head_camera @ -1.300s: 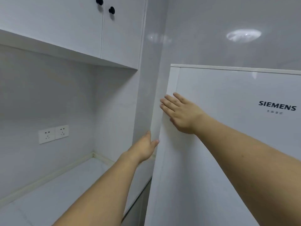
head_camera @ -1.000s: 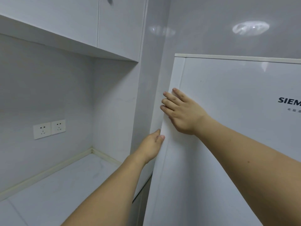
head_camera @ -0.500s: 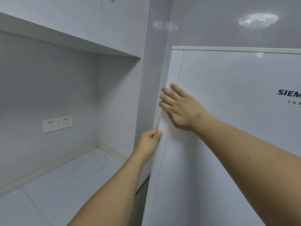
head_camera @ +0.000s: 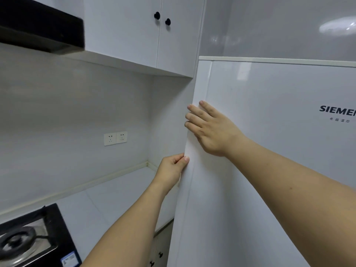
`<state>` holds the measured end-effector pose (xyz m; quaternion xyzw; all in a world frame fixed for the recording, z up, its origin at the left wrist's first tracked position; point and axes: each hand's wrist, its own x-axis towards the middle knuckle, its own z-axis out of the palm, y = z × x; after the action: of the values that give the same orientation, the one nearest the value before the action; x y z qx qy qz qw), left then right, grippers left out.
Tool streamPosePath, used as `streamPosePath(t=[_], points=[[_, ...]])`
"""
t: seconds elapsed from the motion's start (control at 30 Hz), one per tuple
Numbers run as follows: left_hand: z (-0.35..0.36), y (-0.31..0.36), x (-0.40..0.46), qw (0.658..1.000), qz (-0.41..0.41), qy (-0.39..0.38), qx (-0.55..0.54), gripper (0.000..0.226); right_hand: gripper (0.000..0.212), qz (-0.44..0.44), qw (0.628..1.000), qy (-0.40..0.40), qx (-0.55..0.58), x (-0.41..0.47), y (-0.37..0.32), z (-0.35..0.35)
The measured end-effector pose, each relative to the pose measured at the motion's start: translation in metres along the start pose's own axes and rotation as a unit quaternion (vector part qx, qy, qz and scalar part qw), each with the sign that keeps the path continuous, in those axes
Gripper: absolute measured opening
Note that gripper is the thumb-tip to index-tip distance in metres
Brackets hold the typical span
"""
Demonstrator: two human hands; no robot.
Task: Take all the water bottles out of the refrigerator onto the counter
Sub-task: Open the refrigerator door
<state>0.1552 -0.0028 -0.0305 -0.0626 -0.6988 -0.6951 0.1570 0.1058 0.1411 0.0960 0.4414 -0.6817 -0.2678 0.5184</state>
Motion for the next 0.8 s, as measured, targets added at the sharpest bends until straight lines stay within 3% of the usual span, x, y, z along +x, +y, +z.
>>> streamPosePath(t=[0.33,0.6,0.73,0.8], points=[[-0.011,0.042,-0.128,0.997,0.004,0.068,0.024,0.021,0.037,-0.019,0.997,0.058,0.037,-0.013,-0.036,-0.107],[-0.008,0.06,-0.197,0.995,0.011,0.081,0.062,0.021,0.042,-0.007,0.997,0.062,0.055,-0.032,-0.057,-0.175],[-0.004,0.067,-0.232,0.993,-0.001,0.089,0.074,0.041,0.044,-0.005,0.997,0.053,0.051,-0.045,-0.065,-0.21],[-0.001,0.07,-0.246,0.993,0.002,0.085,0.077,0.034,0.045,0.0,0.998,0.046,0.047,-0.052,-0.069,-0.226]])
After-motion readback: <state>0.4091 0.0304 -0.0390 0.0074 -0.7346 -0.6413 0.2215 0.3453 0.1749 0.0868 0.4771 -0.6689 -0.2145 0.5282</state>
